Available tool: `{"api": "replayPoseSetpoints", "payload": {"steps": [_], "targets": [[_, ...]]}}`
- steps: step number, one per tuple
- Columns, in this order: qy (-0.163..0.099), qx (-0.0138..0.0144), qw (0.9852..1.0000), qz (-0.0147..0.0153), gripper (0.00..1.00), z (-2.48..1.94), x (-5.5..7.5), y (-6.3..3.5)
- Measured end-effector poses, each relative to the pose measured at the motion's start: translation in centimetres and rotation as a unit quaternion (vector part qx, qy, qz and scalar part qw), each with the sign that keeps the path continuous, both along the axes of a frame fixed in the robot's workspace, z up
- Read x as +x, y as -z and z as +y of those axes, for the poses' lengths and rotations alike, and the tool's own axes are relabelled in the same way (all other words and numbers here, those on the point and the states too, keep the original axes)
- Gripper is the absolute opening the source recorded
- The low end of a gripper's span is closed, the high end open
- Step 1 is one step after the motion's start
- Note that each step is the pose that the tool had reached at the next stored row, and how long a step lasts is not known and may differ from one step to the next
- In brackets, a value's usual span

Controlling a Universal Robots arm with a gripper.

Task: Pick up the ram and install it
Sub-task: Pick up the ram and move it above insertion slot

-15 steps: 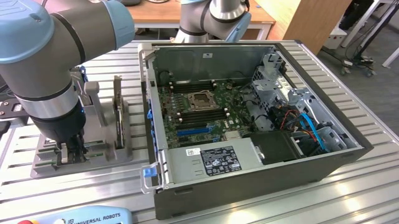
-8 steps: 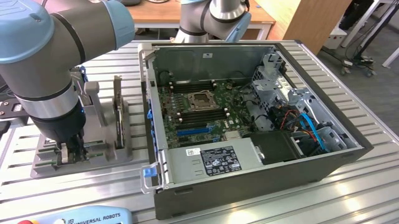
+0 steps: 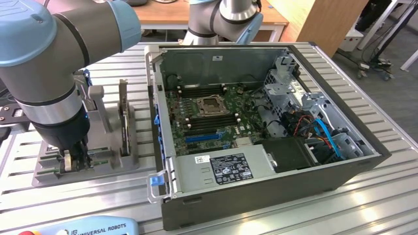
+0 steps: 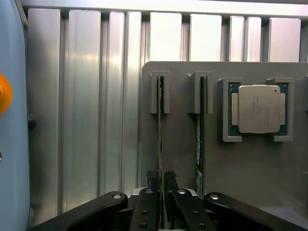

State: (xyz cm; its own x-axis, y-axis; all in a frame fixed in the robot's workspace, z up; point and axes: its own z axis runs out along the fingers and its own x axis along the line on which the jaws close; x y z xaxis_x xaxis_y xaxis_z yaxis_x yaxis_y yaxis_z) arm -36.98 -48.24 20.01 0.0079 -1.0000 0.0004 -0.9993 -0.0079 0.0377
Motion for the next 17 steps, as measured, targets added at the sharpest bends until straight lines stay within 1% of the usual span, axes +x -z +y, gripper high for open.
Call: {"api": "replayPoseSetpoints", "payload": {"steps": [4, 16, 17], "targets": [[0.0, 0.0, 1.0, 0.0, 0.19, -0.08, -0.01, 0.0], [0.0, 0.0, 1.0, 0.0, 0.19, -0.1, 0.0, 0.0], [0.0, 0.0001, 1.0, 0.0, 0.17, -0.1, -0.01, 0.01]]}}
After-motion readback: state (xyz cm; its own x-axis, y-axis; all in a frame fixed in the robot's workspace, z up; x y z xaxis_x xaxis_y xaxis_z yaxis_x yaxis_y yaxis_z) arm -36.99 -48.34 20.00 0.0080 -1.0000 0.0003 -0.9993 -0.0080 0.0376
